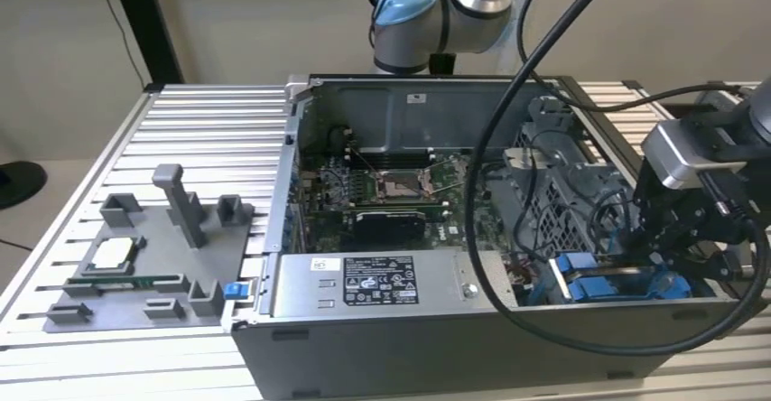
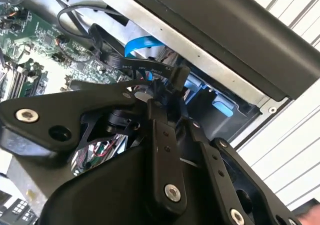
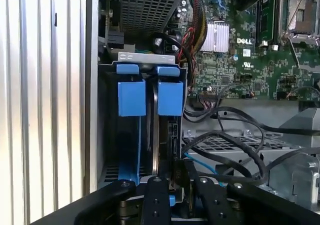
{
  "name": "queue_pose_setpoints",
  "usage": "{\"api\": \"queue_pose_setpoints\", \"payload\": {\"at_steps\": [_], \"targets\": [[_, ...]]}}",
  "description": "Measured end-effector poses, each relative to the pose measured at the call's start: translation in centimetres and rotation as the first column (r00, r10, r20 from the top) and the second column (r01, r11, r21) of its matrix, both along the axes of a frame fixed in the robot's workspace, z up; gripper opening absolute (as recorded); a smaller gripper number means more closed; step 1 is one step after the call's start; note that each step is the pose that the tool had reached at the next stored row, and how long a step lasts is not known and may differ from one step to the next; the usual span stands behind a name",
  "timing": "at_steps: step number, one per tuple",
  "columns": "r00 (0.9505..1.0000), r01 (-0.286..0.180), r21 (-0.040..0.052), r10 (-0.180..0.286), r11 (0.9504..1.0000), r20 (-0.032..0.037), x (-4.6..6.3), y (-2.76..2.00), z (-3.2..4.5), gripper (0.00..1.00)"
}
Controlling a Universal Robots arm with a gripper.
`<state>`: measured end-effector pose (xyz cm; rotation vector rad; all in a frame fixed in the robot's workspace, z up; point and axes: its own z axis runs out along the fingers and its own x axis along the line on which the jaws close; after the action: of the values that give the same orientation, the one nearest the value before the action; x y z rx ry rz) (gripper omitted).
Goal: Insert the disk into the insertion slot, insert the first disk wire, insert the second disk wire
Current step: 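Insert the first disk wire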
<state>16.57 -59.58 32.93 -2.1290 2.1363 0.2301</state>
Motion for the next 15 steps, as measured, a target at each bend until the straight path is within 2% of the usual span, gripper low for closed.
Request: {"api": "queue_pose_setpoints", "payload": {"at_steps": [7, 14, 15], "targets": [[1.0000, 0.000, -0.0007, 0.000, 1.0000, 0.0000, 0.0, 0.00, 0.84, 1.00], [1.0000, 0.001, -0.0005, -0.001, 1.0000, -0.0001, 0.0, 0.00, 3.90, 1.00], [1.0000, 0.001, 0.0000, -0.001, 1.0000, 0.0000, 0.2, 0.00, 4.07, 1.00]]}}
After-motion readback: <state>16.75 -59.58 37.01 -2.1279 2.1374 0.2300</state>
